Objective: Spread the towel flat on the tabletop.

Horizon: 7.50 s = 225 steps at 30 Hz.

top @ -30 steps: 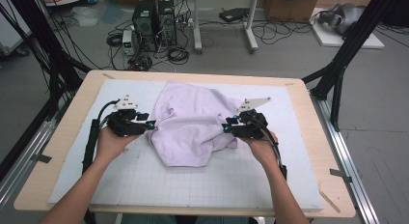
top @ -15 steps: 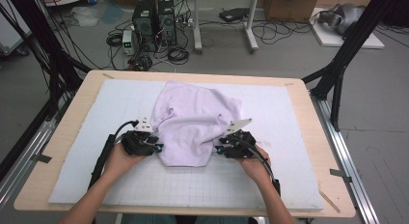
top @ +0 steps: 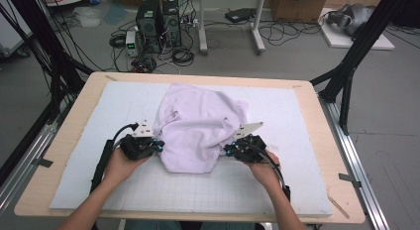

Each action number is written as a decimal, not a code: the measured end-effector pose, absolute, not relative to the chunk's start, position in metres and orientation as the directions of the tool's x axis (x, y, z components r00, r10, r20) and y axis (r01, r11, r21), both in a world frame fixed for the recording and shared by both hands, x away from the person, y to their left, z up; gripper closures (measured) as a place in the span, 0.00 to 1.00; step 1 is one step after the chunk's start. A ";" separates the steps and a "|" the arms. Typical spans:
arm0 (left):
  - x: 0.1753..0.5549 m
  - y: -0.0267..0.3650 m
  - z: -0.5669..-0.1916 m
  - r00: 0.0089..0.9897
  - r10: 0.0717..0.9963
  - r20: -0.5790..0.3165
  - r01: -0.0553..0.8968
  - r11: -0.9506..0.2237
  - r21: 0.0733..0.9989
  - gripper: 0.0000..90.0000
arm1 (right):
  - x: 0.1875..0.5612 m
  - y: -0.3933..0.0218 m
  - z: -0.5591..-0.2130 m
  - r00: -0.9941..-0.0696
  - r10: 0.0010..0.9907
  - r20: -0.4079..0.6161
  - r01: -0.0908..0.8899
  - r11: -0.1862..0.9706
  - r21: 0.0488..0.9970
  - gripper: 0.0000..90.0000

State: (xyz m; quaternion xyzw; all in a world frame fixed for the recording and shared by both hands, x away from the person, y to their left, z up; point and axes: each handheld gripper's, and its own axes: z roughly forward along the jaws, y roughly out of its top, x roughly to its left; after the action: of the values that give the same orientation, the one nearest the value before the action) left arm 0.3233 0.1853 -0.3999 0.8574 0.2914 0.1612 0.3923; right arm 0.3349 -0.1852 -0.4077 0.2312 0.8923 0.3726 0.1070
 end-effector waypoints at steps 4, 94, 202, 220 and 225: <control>0.309 0.191 -0.384 0.775 0.629 0.058 0.353 -0.507 0.787 0.98 | 0.321 -0.197 -0.390 -0.883 0.469 -0.023 0.302 0.605 0.736 0.95; 0.314 0.201 -0.437 0.823 0.566 -0.049 0.429 -0.564 0.705 0.97 | 0.330 -0.177 -0.434 -0.894 0.447 0.028 0.357 0.674 0.647 0.96; 0.288 0.210 -0.417 0.791 0.611 -0.040 0.418 -0.492 0.764 0.75 | 0.288 -0.229 -0.406 -0.882 0.468 0.062 0.356 0.572 0.739 0.79; 0.312 0.192 -0.438 0.786 0.618 -0.014 0.437 -0.541 0.719 0.95 | 0.334 -0.180 -0.438 -0.837 0.548 -0.013 0.383 0.603 0.700 0.95; 0.312 0.194 -0.438 0.787 0.617 -0.021 0.442 -0.540 0.717 0.96 | 0.326 -0.196 -0.432 -0.853 0.522 0.012 0.384 0.612 0.692 0.95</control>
State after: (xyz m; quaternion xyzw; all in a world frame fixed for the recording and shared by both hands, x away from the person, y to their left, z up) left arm 0.3115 0.1942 -0.4376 0.8695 0.3044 0.1179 0.3708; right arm 0.3264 -0.1958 -0.4318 0.2536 0.8925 0.3604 0.0959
